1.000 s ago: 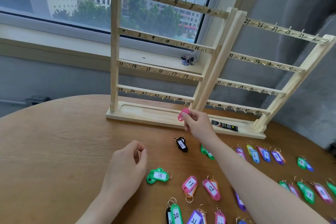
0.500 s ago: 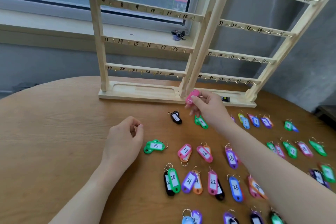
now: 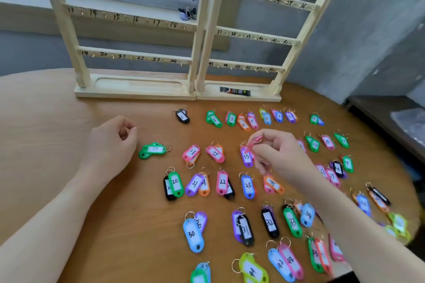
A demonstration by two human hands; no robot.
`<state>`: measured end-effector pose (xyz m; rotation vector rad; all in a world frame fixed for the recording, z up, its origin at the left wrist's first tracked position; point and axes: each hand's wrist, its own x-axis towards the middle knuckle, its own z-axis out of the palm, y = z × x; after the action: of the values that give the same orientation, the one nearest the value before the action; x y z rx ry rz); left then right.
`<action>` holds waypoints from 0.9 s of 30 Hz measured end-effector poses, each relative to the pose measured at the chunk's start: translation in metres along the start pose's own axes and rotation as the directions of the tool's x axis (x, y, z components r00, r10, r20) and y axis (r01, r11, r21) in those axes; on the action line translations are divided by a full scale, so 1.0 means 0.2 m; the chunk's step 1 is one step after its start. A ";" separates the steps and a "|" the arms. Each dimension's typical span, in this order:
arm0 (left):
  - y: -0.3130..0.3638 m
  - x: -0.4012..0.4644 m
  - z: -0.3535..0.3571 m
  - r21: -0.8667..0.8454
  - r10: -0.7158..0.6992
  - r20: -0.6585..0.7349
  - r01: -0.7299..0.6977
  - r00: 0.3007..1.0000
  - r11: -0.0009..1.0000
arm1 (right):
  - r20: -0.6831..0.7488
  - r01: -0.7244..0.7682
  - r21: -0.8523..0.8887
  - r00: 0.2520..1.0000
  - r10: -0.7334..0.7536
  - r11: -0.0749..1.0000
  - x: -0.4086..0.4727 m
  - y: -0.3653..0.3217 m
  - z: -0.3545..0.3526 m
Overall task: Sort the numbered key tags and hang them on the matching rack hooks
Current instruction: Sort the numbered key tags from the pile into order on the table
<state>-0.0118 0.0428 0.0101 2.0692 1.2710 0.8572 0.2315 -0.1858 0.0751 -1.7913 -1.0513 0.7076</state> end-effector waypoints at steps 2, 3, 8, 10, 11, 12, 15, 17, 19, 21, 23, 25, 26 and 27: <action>0.00 0.00 0.01 0.003 0.001 -0.002 -0.001 1.000 1.000 | -0.009 0.011 -0.020 1.000 -0.011 1.000 -0.09 0.04 -0.05; 0.00 0.00 0.01 0.006 -0.002 0.000 0.002 1.000 1.000 | -0.015 0.016 -0.040 1.000 -0.017 0.999 -0.13 0.06 -0.07; 0.01 -0.03 0.03 0.039 0.027 0.009 -0.027 1.000 0.999 | 0.043 0.007 -0.128 0.999 -0.002 0.992 -0.30 0.15 -0.16; 0.01 -0.04 0.03 0.041 0.057 -0.004 -0.057 0.998 0.998 | 0.065 -0.011 -0.141 0.998 0.020 0.990 -0.35 0.18 -0.19; 0.01 -0.04 0.03 0.043 0.062 -0.009 -0.062 0.998 0.997 | 0.063 -0.017 -0.140 0.998 0.026 0.990 -0.37 0.18 -0.20; 0.01 -0.04 0.03 0.049 0.067 -0.010 -0.066 0.998 0.997 | 0.055 -0.020 -0.129 0.998 0.027 0.991 -0.38 0.19 -0.21; 0.00 -0.05 0.04 0.069 0.094 -0.010 -0.093 0.996 0.993 | 0.044 -0.007 -0.121 0.999 0.012 0.993 -0.43 0.20 -0.24; 0.01 -0.08 0.05 0.085 0.125 0.005 -0.125 0.992 0.988 | 0.052 0.013 -0.151 0.999 -0.005 0.989 -0.45 0.20 -0.26; 0.01 -0.11 0.05 0.099 0.173 0.016 -0.174 0.985 0.980 | 0.056 0.019 -0.166 0.998 -0.010 0.986 -0.47 0.20 -0.27; 0.04 -0.14 0.05 0.119 0.240 0.012 -0.240 0.971 0.963 | 0.056 0.014 -0.146 0.998 -0.006 0.989 -0.48 0.20 -0.28; 0.09 -0.19 0.05 0.118 0.300 0.001 -0.298 0.954 0.947 | 0.055 -0.001 -0.145 0.998 0.010 0.989 -0.49 0.21 -0.30; 0.17 -0.25 0.06 0.112 0.345 -0.012 -0.342 0.938 0.933 | 0.069 -0.001 -0.149 0.998 0.012 0.989 -0.52 0.21 -0.33; 0.22 -0.29 0.07 0.112 0.377 -0.013 -0.373 0.926 0.921 | 0.078 0.003 -0.150 0.997 0.009 0.989 -0.53 0.21 -0.34; 0.26 -0.32 0.07 0.105 0.411 -0.014 -0.407 0.912 0.907 | 0.087 0.012 -0.155 0.996 0.002 0.988 -0.54 0.20 -0.35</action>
<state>0.0061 -0.0380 0.0251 2.4608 0.9209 1.0311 0.2520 -0.3205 0.0707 -1.9036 -1.1962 0.7226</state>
